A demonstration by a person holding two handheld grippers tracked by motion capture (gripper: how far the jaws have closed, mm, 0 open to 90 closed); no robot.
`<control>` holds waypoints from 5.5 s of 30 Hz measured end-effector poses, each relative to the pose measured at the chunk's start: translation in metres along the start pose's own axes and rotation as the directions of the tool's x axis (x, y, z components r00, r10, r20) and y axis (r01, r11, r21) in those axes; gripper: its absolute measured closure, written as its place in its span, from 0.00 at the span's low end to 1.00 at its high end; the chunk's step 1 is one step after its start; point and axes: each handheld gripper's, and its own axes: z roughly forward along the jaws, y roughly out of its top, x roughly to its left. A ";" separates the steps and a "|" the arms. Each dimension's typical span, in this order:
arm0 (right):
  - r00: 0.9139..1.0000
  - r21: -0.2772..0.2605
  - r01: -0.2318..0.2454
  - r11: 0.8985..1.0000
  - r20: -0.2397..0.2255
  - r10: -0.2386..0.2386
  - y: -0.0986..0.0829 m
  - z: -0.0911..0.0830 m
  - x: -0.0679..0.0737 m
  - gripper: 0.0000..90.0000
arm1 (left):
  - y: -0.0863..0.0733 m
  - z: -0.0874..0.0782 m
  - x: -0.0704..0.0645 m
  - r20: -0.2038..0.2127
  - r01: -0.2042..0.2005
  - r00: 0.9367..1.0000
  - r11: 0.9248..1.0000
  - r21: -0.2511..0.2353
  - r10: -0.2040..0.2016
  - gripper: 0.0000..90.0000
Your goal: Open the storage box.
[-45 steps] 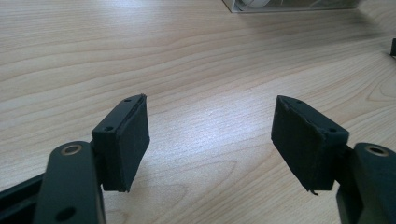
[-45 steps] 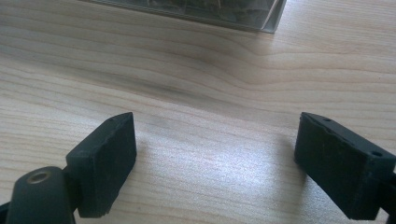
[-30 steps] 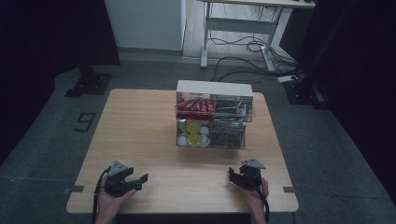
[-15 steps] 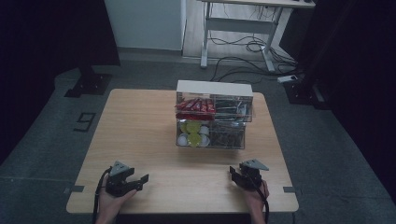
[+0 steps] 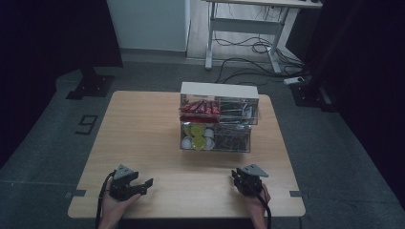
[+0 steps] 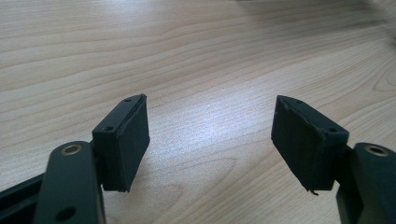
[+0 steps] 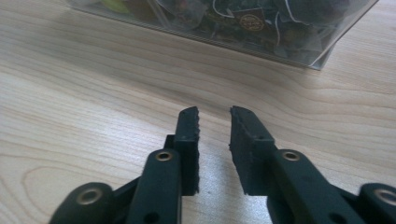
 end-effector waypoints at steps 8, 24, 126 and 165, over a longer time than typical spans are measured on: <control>0.999 -0.016 -0.014 1.000 -0.032 0.013 0.001 -0.003 -0.002 0.92 | -0.001 0.002 -0.001 0.000 -0.003 1.000 1.000 0.009 0.003 0.31; 0.999 -0.038 -0.015 0.999 -0.049 0.013 0.002 -0.004 0.002 0.95 | -0.002 0.007 -0.003 -0.010 -0.011 1.000 0.999 0.038 0.012 0.31; 0.994 -0.113 -0.061 0.992 -0.096 0.050 0.050 0.023 0.006 0.99 | -0.007 0.020 -0.011 0.023 -0.076 0.997 0.993 0.094 0.075 0.28; 0.996 -0.117 -0.039 0.992 -0.087 0.029 0.050 0.019 0.007 0.99 | -0.008 0.022 -0.013 0.012 -0.099 0.995 0.992 0.081 0.098 0.27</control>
